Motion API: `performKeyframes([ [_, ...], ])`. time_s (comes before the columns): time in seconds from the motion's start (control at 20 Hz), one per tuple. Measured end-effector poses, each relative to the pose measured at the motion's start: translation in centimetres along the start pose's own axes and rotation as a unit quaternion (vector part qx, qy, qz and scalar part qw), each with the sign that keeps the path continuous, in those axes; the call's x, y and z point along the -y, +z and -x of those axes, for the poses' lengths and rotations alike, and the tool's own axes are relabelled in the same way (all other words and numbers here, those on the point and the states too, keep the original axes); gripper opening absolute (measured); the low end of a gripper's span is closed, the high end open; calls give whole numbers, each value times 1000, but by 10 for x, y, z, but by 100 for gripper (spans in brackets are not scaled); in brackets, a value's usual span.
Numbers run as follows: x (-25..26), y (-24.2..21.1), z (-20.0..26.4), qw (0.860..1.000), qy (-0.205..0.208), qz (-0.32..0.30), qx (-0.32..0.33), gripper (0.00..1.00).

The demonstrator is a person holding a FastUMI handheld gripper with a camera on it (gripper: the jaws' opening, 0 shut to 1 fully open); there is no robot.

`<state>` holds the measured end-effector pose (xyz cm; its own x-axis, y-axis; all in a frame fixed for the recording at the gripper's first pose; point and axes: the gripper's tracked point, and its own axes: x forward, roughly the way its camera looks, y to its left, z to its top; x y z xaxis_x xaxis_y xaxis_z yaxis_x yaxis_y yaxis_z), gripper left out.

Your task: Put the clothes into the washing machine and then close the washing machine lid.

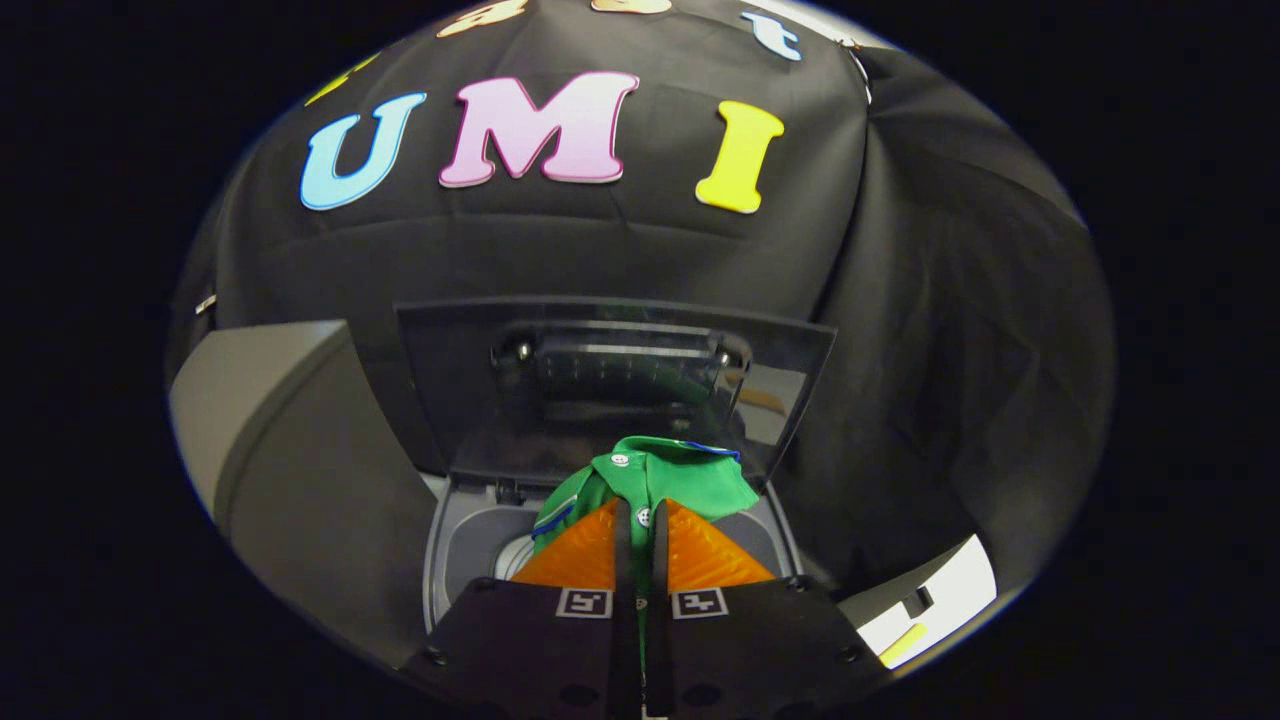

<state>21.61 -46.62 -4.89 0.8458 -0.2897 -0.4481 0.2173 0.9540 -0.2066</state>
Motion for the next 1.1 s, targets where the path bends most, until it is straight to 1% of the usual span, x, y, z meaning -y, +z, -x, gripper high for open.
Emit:
performKeyframes([
  [0.2, -7, -47, -33, 999, 11, -13, -42, 7],
  [0.35, -10, -76, -57, 997, 11, -4, -77, 7],
  [0.5, -19, -103, -74, 993, 26, -3, -113, 7],
  [0.65, -26, -120, -88, 990, 42, -17, -132, 7],
  [0.75, -27, -130, -94, 988, 44, -22, -143, 7],
  [0.9, -27, -144, -104, 986, 48, -15, -160, 7],
  [0.95, -32, -141, -114, 985, 50, -17, -167, 7],
  [1.1, -33, -148, -120, 982, 55, -13, -181, 7],
])
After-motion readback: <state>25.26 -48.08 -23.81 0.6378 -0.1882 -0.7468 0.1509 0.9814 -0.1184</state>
